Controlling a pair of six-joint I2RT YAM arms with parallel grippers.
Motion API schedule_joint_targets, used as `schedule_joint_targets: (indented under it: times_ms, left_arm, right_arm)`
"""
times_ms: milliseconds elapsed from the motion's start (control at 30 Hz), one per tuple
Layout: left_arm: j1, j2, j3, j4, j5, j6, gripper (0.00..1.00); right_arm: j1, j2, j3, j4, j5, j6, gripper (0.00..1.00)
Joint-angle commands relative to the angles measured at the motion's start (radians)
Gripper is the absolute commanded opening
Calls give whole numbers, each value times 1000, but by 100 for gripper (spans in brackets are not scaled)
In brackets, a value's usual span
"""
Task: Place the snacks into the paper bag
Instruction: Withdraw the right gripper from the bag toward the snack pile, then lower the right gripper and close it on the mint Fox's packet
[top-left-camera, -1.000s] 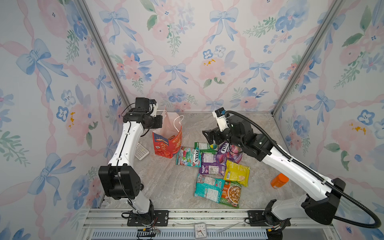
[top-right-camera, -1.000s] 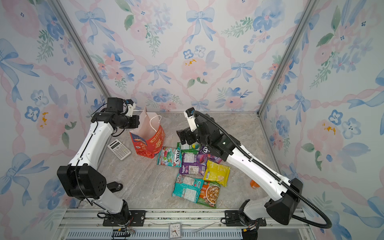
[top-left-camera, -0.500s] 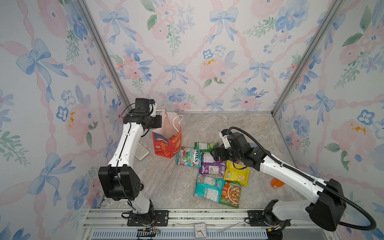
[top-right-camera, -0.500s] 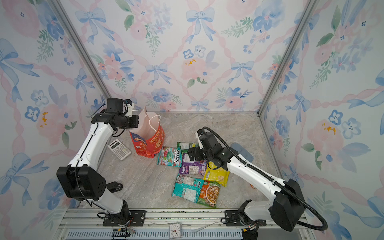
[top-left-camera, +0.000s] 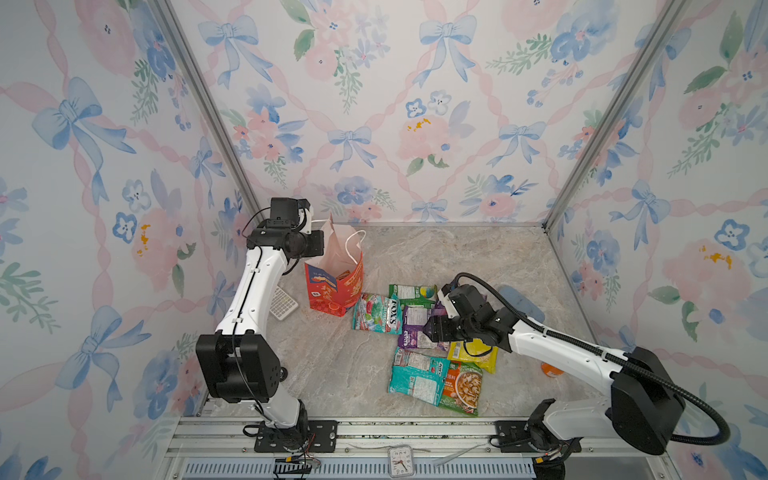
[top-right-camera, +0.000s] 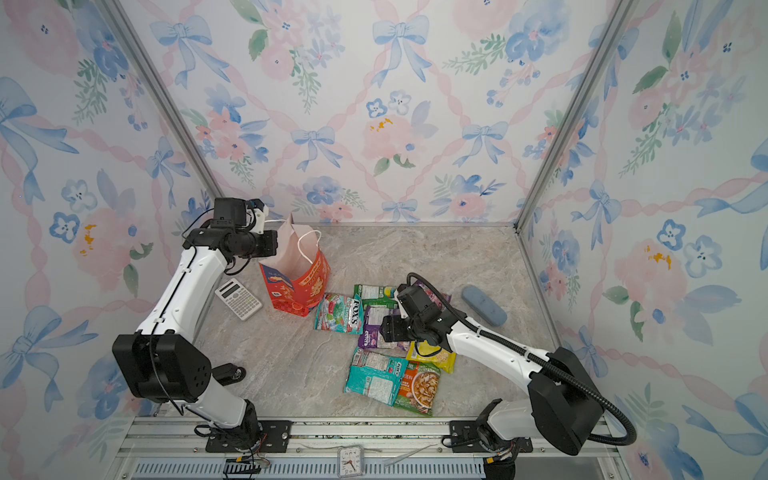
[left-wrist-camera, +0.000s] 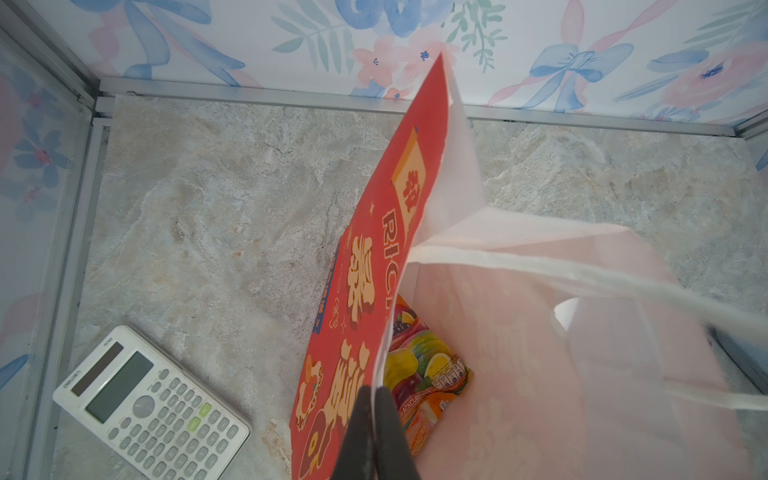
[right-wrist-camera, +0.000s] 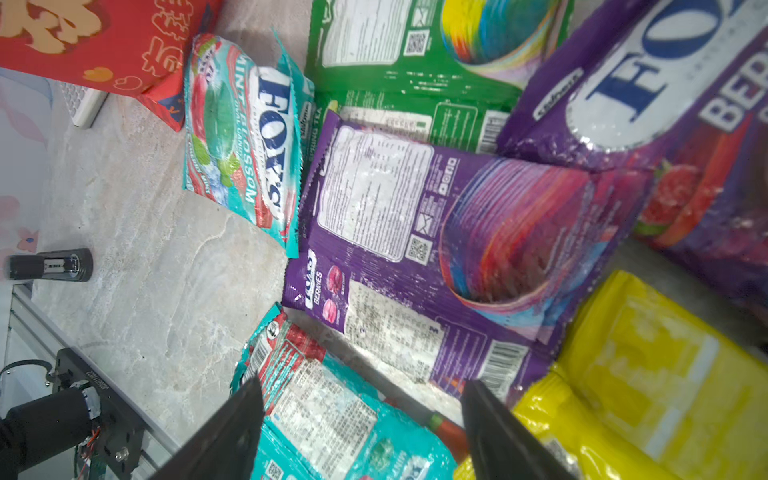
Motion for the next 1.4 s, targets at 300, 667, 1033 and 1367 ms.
schedule_joint_targets:
  times_ms: [300,667,1033,1367]
  left_arm:
    - [7,-3,-30,-10,16,-4,0]
    - [6,-3,-34,-10,23,0,0]
    - [6,-8,-36,-10,35,1,0]
    - [7,-10,-39,-8,43,0,0]
  right_arm:
    - [27,228,191,94,-57,-52,57]
    - [15,485,380,115,-116,-86,50]
    - [16,579,414,172,-140,-51,50]
    - [16,604,432,206,-142,-35,46]
